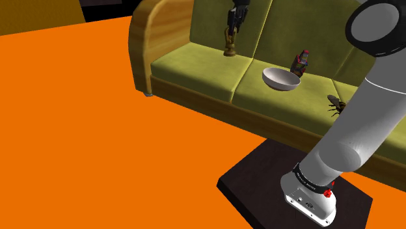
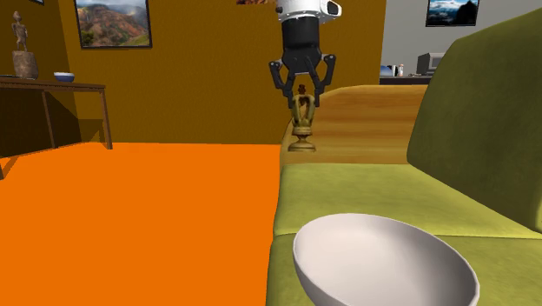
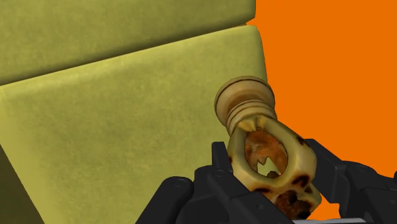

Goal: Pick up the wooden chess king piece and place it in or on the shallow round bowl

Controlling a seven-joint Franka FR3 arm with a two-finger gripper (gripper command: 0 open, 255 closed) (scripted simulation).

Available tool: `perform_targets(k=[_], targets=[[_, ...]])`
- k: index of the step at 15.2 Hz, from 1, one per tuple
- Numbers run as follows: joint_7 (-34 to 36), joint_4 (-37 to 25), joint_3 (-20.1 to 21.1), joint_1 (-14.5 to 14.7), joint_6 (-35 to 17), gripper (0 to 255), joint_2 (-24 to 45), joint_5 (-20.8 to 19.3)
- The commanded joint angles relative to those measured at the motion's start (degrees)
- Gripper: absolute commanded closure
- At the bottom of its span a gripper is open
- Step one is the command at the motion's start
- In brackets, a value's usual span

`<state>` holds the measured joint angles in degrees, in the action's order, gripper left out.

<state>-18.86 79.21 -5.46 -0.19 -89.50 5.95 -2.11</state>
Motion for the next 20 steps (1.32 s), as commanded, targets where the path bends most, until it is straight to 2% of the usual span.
perform_targets(k=[1, 10, 20], targets=[[-1.18, 2.83, -0.53, -0.62, -0.06, 255, -2.83, -0.15], [-9.36, 16.87, -4.81, -4.56, -0.84, 255, -16.59, -1.71], [-19.89, 24.43, -11.23, -9.0, 1.28, 255, -27.23, -4.95]])
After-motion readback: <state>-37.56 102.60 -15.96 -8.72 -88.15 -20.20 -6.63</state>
